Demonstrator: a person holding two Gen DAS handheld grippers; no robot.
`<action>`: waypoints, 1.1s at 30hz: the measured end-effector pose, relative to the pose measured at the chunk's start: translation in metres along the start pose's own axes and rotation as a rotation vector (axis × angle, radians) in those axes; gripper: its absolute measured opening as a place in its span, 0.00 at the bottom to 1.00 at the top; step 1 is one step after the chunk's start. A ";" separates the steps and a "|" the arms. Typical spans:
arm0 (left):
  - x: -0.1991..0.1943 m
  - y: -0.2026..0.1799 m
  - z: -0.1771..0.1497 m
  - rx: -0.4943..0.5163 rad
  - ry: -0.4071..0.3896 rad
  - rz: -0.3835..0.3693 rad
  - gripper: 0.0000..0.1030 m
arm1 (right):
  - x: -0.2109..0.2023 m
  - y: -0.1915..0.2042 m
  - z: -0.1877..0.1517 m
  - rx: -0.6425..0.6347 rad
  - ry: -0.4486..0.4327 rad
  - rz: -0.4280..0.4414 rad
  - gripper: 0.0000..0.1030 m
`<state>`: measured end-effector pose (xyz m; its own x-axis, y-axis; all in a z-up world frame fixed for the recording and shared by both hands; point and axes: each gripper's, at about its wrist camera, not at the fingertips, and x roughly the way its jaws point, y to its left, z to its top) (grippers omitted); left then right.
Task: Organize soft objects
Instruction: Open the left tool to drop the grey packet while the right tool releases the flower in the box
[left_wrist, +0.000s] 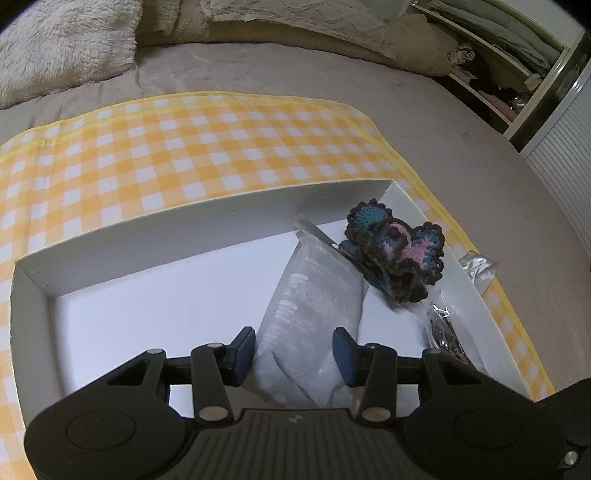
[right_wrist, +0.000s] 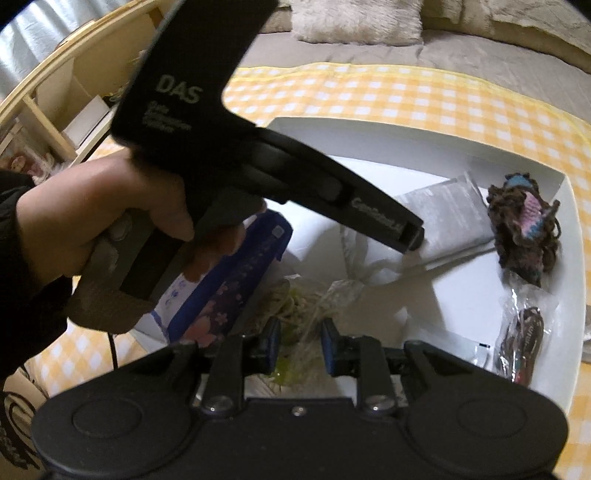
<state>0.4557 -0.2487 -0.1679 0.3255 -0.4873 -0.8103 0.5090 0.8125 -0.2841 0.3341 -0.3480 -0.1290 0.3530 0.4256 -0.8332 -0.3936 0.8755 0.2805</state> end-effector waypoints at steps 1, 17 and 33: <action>0.000 0.000 0.000 0.000 0.000 0.001 0.47 | -0.001 0.001 0.000 -0.009 0.000 0.006 0.25; 0.002 -0.001 -0.003 0.002 0.008 -0.037 0.52 | -0.001 0.006 -0.005 -0.095 0.024 0.019 0.25; -0.025 -0.009 -0.014 0.062 -0.034 -0.008 0.73 | -0.042 0.002 -0.008 -0.011 -0.090 -0.039 0.44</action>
<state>0.4320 -0.2391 -0.1521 0.3481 -0.5051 -0.7897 0.5599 0.7877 -0.2570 0.3118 -0.3661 -0.0978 0.4432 0.4108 -0.7968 -0.3870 0.8894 0.2433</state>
